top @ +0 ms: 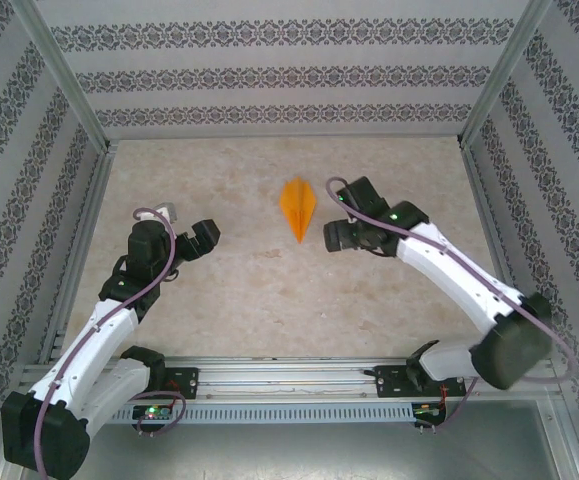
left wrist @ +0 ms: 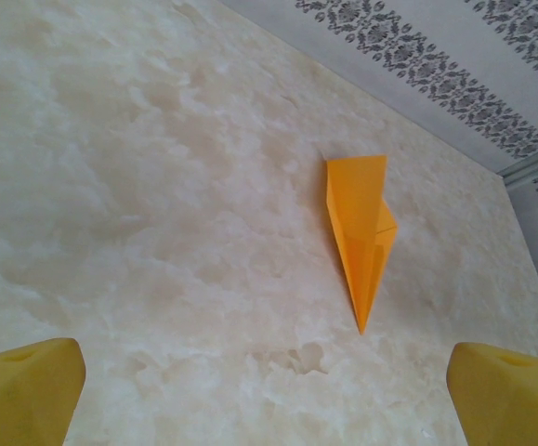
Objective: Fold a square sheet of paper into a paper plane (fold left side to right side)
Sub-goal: Reset both arms
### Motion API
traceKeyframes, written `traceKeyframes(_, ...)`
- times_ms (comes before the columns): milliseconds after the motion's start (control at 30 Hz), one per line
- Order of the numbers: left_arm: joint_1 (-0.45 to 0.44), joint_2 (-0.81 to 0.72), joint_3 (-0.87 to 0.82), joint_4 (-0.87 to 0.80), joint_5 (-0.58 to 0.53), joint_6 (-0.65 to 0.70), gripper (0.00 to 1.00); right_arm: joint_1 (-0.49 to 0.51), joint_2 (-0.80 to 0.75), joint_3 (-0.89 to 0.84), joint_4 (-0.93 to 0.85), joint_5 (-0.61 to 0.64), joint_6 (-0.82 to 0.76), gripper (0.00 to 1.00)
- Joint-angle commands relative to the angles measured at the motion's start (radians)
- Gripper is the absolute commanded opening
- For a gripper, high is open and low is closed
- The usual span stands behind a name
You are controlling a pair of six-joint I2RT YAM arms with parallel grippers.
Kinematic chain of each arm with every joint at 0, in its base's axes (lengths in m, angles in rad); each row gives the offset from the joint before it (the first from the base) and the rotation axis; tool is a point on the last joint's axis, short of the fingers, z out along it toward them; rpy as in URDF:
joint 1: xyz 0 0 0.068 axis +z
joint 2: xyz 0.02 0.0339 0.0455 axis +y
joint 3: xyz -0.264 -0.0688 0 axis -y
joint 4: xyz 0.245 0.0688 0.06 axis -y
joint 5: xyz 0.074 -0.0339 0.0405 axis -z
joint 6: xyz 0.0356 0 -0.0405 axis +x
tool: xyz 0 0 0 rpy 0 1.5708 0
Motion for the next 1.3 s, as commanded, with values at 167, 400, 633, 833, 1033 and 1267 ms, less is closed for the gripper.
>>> traceKeyframes(167, 0.021, 0.007, 0.048, -0.057, -0.075, 0.044, 1.0, -0.137, -0.323, -0.305, 0.302, 0.063, -0.098, 0.98)
traceKeyframes(400, 0.026, 0.07, 0.037, 0.001, -0.063, 0.008, 1.0, -0.273, -0.457, -0.481, 0.471, 0.093, -0.179, 0.98)
traceKeyframes(633, 0.029, 0.122, 0.054, 0.009, -0.075, 0.022, 1.0, -0.429, -0.418, -0.646, 0.714, 0.057, -0.229, 0.98)
traceKeyframes(833, 0.037, 0.151, 0.067, 0.006, -0.082, 0.032, 1.0, -0.524, -0.298, -0.751, 1.0, -0.044, -0.234, 0.98)
traceKeyframes(1033, 0.047, 0.165, 0.072, -0.003, -0.086, 0.038, 1.0, -0.536, -0.161, -0.77, 1.198, -0.108, -0.274, 0.98)
traceKeyframes(1267, 0.057, 0.169, 0.074, -0.012, -0.091, 0.045, 1.0, -0.541, -0.029, -0.77, 1.421, -0.186, -0.291, 0.98)
